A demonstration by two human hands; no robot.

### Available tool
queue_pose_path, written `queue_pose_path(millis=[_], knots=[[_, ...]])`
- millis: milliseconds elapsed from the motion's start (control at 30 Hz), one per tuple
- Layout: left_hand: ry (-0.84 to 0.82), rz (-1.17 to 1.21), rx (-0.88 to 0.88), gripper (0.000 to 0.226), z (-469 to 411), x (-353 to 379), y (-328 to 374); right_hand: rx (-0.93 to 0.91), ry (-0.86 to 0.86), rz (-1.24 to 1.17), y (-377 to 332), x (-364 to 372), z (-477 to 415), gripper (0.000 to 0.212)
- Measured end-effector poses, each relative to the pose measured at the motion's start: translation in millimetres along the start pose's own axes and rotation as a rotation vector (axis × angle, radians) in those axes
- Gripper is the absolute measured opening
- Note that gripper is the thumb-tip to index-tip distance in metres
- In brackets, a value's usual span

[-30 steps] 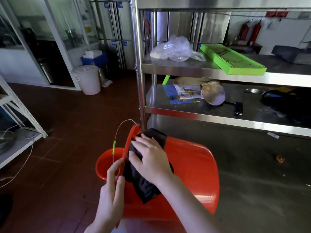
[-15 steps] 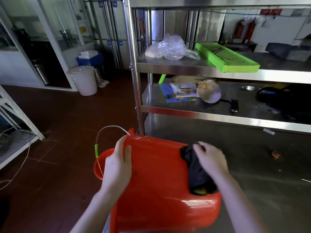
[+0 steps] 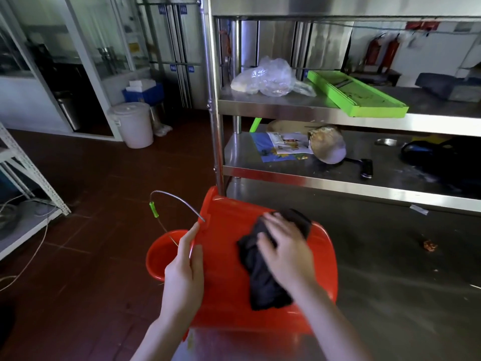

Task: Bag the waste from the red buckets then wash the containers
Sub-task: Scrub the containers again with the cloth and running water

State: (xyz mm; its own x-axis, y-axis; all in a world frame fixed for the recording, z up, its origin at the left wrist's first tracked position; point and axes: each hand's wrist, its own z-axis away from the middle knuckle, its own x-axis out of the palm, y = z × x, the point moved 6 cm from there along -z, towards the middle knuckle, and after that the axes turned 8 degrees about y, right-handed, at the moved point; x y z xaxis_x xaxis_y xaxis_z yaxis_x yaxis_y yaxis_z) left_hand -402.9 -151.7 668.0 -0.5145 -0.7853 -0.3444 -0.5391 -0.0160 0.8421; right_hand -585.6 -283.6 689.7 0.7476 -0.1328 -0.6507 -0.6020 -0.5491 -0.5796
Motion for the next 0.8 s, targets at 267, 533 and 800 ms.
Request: queue_pose_path(millis=[267, 533, 800], knots=[[-0.006, -0.013, 0.009, 0.044, 24.4, -12.1, -9.2, 0.307, -0.235, 0.124, 10.6, 11.8, -50.8, 0.033], [0.251, -0.095, -0.152, 0.047, -19.6, -49.2, 7.5, -0.22, -0.141, -0.074, -102.7, 51.4, 12.4, 0.044], [-0.046, -0.357, -0.081, 0.039, -36.6, -6.4, 31.6, -0.218, -0.055, -0.057, -45.3, 8.3, 39.4, 0.043]])
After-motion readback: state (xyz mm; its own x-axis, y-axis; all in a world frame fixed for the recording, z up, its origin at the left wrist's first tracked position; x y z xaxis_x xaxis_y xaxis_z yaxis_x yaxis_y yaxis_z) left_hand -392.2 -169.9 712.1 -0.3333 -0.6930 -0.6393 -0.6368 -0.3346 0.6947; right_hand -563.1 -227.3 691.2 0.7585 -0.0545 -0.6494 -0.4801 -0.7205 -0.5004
